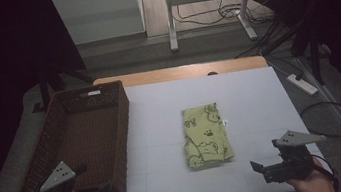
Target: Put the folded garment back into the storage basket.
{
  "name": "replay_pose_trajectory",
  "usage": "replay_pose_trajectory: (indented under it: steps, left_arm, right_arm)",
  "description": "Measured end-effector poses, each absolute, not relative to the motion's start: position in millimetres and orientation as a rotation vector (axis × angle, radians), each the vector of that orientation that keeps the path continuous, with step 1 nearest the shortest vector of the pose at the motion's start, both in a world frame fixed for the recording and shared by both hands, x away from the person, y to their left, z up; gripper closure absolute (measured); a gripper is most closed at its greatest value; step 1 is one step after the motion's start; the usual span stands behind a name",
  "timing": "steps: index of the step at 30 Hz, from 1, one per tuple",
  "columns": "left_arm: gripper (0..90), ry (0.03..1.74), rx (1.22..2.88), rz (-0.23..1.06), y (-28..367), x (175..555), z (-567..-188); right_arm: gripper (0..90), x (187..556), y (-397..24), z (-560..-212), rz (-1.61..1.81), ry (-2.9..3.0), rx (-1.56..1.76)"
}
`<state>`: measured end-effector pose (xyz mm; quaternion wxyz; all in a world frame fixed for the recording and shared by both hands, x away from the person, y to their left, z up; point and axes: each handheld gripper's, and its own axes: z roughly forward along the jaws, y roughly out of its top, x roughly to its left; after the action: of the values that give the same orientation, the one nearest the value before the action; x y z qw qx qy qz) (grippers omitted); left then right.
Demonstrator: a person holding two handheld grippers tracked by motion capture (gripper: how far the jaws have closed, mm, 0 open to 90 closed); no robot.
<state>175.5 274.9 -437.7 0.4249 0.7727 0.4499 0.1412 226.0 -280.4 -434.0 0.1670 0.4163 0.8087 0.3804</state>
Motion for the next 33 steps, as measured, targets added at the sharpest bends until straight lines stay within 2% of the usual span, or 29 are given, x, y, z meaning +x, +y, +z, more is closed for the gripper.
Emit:
replay_pose_trajectory:
  steps: [17,33]
  left_arm:
    - [0.0,1.116,1.952,0.31,269,190,-431]
    - [0.0,1.109,1.958,0.343,252,217,-418]
  right_arm:
    - [0.0,236,-270,-429,1.112,2.351,1.167]
    - [0.0,247,-255,-427,1.092,2.385,1.202]
